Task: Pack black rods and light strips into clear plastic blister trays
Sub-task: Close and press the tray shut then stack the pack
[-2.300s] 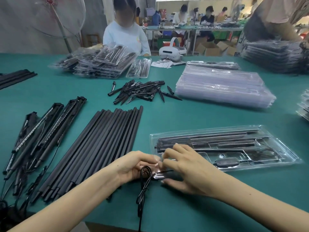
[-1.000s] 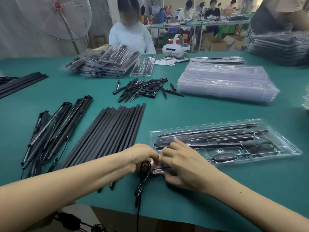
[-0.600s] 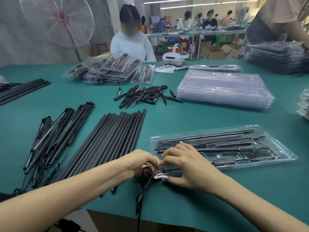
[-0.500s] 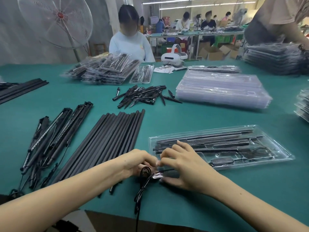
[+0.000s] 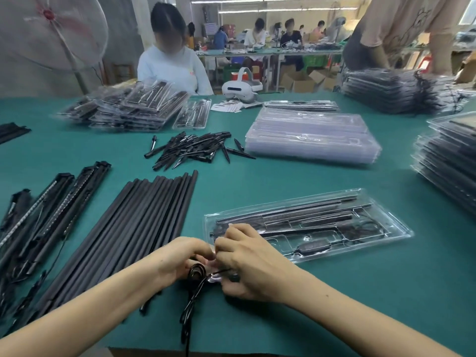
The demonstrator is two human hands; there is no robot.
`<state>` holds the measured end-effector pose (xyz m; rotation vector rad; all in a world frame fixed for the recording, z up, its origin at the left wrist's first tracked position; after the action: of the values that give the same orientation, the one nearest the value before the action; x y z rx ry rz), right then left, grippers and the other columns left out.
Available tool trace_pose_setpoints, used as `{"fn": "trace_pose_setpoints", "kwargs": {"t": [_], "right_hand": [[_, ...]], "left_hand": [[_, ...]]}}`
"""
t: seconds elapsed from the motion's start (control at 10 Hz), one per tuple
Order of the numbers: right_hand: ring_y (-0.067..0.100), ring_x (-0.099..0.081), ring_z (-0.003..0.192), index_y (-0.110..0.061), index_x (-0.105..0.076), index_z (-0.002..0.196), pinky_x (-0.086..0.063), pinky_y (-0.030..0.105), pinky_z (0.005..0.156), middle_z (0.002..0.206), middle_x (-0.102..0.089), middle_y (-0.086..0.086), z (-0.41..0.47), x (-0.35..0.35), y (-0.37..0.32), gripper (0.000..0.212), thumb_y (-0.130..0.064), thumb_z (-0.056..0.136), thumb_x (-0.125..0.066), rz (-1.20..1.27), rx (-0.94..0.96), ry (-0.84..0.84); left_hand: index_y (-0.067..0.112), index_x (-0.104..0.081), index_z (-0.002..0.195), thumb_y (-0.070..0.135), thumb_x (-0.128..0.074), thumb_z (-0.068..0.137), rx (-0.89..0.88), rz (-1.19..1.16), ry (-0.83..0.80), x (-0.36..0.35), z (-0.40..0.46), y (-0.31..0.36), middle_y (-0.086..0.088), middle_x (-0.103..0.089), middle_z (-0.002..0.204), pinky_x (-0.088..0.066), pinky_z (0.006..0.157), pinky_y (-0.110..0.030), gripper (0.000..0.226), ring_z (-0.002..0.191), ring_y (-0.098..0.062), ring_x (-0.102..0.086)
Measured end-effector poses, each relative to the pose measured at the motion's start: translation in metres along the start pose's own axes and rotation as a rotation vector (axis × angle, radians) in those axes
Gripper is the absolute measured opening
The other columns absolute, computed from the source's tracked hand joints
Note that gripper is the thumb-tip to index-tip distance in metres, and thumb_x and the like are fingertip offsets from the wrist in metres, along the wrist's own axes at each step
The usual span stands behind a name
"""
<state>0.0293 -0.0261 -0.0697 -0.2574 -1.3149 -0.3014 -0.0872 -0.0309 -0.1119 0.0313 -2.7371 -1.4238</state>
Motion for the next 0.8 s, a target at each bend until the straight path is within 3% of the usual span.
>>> {"fn": "trace_pose_setpoints", "kwargs": {"t": [0.1, 0.2, 0.3, 0.4, 0.5, 0.6, 0.7, 0.8], "right_hand": [[0.015, -0.038, 0.123, -0.026, -0.052, 0.135, -0.010, 0.038, 0.117, 0.133, -0.052, -0.008, -0.023, 0.004, 0.022, 0.047, -0.037, 0.089, -0.057, 0.124, -0.024, -0.046], [0.008, -0.039, 0.127, -0.026, -0.038, 0.145, -0.022, 0.034, 0.114, 0.139, -0.049, -0.011, -0.065, 0.026, 0.062, 0.063, -0.044, 0.089, -0.060, 0.266, -0.140, 0.126], [0.012, -0.053, 0.116, -0.021, -0.050, 0.138, -0.042, 0.039, 0.100, 0.127, -0.058, -0.007, -0.110, 0.043, 0.102, 0.067, -0.054, 0.082, -0.065, 0.149, -0.322, 0.249], [0.016, -0.062, 0.101, -0.016, -0.066, 0.116, -0.044, 0.034, 0.091, 0.113, -0.065, -0.004, -0.129, 0.041, 0.111, 0.055, -0.057, 0.079, -0.062, -0.066, -0.329, 0.278], [0.020, -0.064, 0.089, -0.011, -0.069, 0.103, -0.044, 0.032, 0.082, 0.103, -0.067, -0.001, -0.129, 0.037, 0.109, 0.038, -0.034, 0.074, -0.074, -0.222, -0.234, 0.363], [0.024, -0.064, 0.075, -0.010, -0.071, 0.091, -0.044, 0.031, 0.072, 0.089, -0.068, 0.002, -0.120, 0.038, 0.107, 0.020, -0.017, 0.073, -0.070, -0.324, -0.173, 0.461], [0.024, -0.061, 0.068, -0.009, -0.071, 0.083, -0.049, 0.032, 0.064, 0.083, -0.066, 0.004, -0.107, 0.036, 0.099, 0.017, -0.013, 0.086, -0.055, -0.385, -0.122, 0.493], [0.027, -0.062, 0.068, -0.004, -0.069, 0.079, -0.053, 0.034, 0.061, 0.085, -0.066, 0.009, -0.097, 0.032, 0.097, 0.020, -0.006, 0.083, -0.050, -0.381, -0.099, 0.470]], "left_hand": [[0.005, -0.065, 0.083, 0.007, -0.066, 0.077, -0.017, 0.021, -0.001, 0.005, 0.003, 0.000, -0.014, -0.047, 0.081, -0.037, 0.053, -0.022, 0.007, 0.057, -0.015, -0.044], [0.003, -0.066, 0.084, 0.011, -0.066, 0.082, -0.016, -0.004, -0.001, 0.012, 0.007, 0.002, -0.009, -0.059, 0.074, -0.044, 0.045, -0.018, 0.008, 0.049, -0.011, -0.052], [0.007, -0.059, 0.081, 0.030, -0.076, 0.065, -0.056, 0.068, -0.040, 0.006, 0.006, 0.007, -0.006, -0.072, 0.078, -0.050, 0.054, -0.022, 0.032, 0.050, -0.011, -0.056], [0.002, -0.049, 0.084, 0.026, -0.072, 0.071, -0.056, -0.030, -0.082, -0.007, 0.009, 0.006, -0.014, -0.074, 0.094, -0.054, 0.076, -0.034, 0.036, 0.072, -0.026, -0.065], [-0.009, -0.055, 0.096, 0.011, -0.061, 0.086, 0.060, -0.232, -0.110, -0.013, 0.009, 0.002, -0.019, -0.073, 0.085, -0.054, 0.046, -0.024, 0.023, 0.060, -0.033, -0.069], [-0.011, -0.056, 0.099, 0.010, -0.064, 0.082, 0.075, -0.245, -0.084, -0.012, 0.005, 0.005, -0.024, -0.069, 0.090, -0.052, 0.040, -0.023, 0.028, 0.054, -0.033, -0.067], [-0.010, -0.051, 0.115, 0.013, -0.062, 0.085, 0.091, -0.166, -0.082, -0.008, -0.002, 0.015, -0.029, -0.063, 0.111, -0.057, 0.050, -0.029, 0.039, 0.061, -0.035, -0.069], [-0.001, -0.046, 0.124, 0.038, -0.051, 0.097, -0.125, 0.598, 0.254, 0.016, -0.013, 0.035, -0.019, -0.068, 0.108, -0.051, 0.075, -0.031, 0.048, 0.075, -0.027, -0.069]]}}
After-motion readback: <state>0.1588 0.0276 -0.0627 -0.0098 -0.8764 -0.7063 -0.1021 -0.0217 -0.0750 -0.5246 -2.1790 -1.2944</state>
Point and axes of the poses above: each hand's wrist, its own z-axis towards the middle knuckle, its own x-axis out of the back of the hand, y = z × x, the point moved 6 cm from there along z, towards the middle knuckle
